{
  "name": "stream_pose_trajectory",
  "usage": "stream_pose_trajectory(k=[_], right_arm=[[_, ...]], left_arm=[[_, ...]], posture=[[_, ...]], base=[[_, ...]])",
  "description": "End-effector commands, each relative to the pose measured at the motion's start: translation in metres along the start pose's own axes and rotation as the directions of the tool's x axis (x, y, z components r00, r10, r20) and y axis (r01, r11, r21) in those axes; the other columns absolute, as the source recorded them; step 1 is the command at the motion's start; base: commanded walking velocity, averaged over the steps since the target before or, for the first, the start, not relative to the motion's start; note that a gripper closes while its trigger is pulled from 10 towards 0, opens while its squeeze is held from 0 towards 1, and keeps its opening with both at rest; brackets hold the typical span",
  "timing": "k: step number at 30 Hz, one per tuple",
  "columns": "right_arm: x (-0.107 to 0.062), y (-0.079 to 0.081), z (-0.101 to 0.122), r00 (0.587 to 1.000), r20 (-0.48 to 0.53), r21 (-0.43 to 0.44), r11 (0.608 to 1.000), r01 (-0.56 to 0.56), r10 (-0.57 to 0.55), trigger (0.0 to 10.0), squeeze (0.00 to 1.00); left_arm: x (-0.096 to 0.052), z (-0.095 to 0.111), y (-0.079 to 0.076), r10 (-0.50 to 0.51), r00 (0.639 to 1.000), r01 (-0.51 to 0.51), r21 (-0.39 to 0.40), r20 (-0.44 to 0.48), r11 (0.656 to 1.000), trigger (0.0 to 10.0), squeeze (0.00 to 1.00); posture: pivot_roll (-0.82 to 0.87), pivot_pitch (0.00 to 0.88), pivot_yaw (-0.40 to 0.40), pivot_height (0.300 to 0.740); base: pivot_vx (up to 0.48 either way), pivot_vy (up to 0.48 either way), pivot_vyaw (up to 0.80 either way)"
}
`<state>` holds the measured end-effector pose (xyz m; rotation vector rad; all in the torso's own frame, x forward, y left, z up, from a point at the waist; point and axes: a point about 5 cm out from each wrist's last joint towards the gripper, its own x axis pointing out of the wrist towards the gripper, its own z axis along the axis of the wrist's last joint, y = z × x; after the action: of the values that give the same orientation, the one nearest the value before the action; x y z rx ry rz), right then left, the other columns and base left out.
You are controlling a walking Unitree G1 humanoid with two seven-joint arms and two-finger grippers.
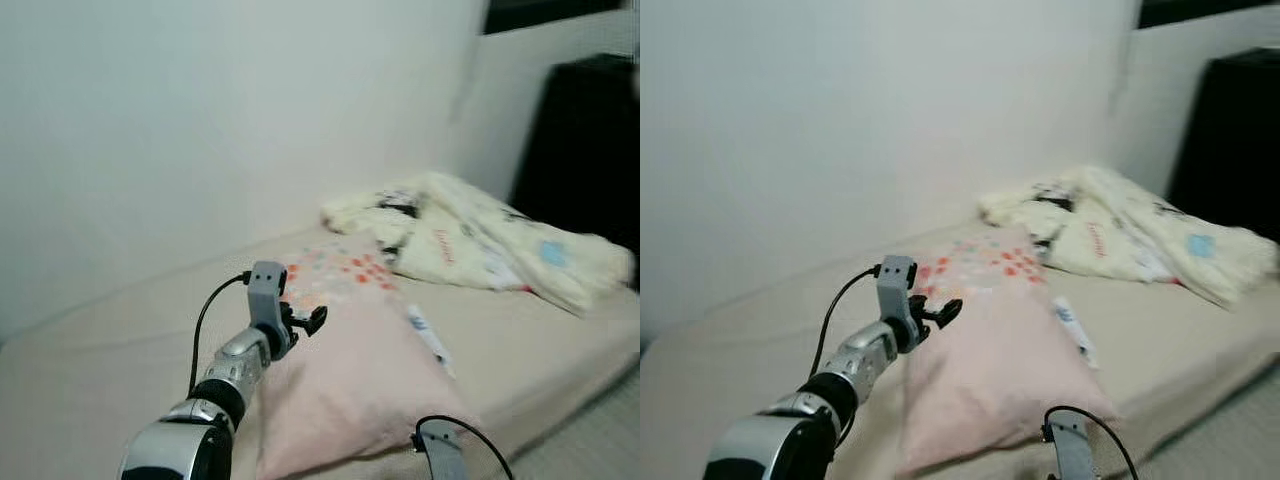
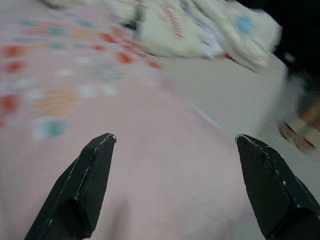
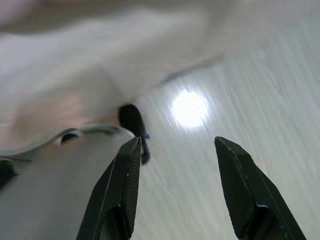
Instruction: Clean up the room
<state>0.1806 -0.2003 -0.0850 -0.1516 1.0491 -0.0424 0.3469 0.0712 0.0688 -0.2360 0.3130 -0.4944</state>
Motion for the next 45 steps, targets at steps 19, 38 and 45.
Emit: stream_pose_trajectory(k=[19,38,45], right_arm=[[-0.001,0.013,0.002,0.994,0.086,0.090,0.993,-0.070,0.062,10.0,0.00],[-0.013,0.049,0.044,0.889,0.405,0.125,0.950,-0.286,0.214,10.0,0.00],[-0.029,0.048,0.063,0.827,0.530,0.144,0.942,-0.304,0.186,10.0,0.00]], left_arm=[[-0.003,0.013,0.033,0.380,0.920,-0.363,0.153,-0.096,0.919,10.0,0.00],[-0.002,0.003,0.026,0.356,0.923,-0.384,-0.334,-0.143,0.861,10.0,0.00],[0.015,0.037,0.000,0.159,0.987,-0.093,-0.675,0.036,0.732,10.0,0.00]], posture=[[-0.18,0.168,0.113,0.740],[-0.23,0.454,0.119,0.740],[-0.25,0.526,0.125,0.740]], base=[[0.000,0.000,-0.08],[0.000,0.000,0.00],[0.000,0.000,0.00]])
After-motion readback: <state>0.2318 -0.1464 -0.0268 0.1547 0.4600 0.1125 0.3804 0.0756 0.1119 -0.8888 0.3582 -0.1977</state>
